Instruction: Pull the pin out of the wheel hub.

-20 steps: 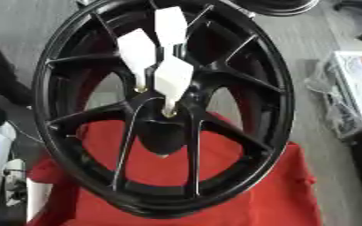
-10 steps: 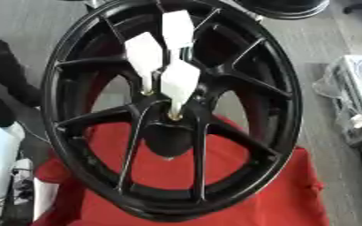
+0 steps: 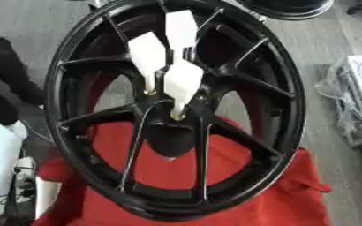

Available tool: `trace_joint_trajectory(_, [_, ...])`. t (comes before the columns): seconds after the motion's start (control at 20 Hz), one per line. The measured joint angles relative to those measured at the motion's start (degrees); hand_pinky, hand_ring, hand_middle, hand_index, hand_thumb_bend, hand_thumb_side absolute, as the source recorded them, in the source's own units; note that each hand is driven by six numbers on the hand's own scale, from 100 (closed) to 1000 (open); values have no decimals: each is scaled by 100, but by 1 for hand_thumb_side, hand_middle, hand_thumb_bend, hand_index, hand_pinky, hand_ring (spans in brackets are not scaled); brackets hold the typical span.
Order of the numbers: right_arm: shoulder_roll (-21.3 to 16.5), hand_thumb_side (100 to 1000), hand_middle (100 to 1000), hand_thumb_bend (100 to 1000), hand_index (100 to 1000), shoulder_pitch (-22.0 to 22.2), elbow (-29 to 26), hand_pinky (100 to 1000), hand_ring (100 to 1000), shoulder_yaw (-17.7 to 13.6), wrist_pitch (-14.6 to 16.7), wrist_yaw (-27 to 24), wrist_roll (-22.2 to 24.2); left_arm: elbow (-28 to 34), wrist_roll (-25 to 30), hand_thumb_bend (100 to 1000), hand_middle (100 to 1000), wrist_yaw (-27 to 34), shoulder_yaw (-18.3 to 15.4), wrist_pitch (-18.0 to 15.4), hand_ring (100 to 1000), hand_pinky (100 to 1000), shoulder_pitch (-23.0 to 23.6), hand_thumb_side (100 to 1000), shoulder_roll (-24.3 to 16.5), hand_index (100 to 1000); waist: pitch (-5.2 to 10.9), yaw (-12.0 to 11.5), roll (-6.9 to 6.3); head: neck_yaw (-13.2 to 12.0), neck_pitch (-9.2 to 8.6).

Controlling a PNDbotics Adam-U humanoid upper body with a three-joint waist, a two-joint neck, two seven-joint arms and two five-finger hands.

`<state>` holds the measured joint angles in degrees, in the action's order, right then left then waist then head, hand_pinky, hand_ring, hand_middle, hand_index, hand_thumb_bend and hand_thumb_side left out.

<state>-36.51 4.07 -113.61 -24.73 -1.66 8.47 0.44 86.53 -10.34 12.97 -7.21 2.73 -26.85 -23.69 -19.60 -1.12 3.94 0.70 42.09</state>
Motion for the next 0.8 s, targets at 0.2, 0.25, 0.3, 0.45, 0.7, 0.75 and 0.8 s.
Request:
trace_joint_trajectory(0.2, [59, 533, 658, 100, 728, -323, 4, 944, 699, 195, 99, -875, -515, 0, 27, 118, 719, 0, 11, -6, 816, 660, -17, 829, 4, 759, 0, -35, -8, 33, -1])
trace_joint_trajectory(0.25, [73, 534, 657, 100, 728, -432, 30, 947, 697, 255, 194, -1191, -643, 0, 37, 118, 719, 0, 27, -3, 816, 660, -27, 829, 5, 759, 0, -45, -11, 41, -4])
trace_joint_trajectory(0.3, [94, 534, 658, 100, 730, -542, 85, 951, 697, 312, 308, -1517, -749, 0, 48, 118, 719, -2, 39, 4, 816, 661, -36, 829, 8, 759, 0, -54, -17, 45, -11])
trace_joint_trajectory(0.45, [120, 577, 653, 100, 727, -807, 414, 957, 686, 459, 671, -2443, -845, 0, 79, 117, 719, -8, 71, 12, 816, 662, -46, 829, 26, 759, 1, -81, -34, 60, -39])
trace_joint_trajectory(0.7, [214, 614, 633, 100, 705, -1169, 1167, 950, 656, 557, 1103, -3457, -620, -1, 132, 116, 720, -19, 111, 18, 817, 663, -52, 830, 60, 760, 1, -95, -77, 86, -48])
trace_joint_trajectory(0.75, [237, 617, 630, 100, 703, -1226, 1290, 949, 653, 573, 1156, -3565, -567, -1, 141, 116, 720, -23, 119, 14, 817, 664, -55, 830, 60, 760, 1, -97, -81, 91, -50])
trace_joint_trajectory(0.8, [261, 617, 630, 100, 703, -1274, 1400, 949, 653, 577, 1204, -3658, -516, -1, 149, 116, 720, -28, 129, 11, 817, 664, -58, 830, 61, 760, 1, -101, -88, 93, -60])
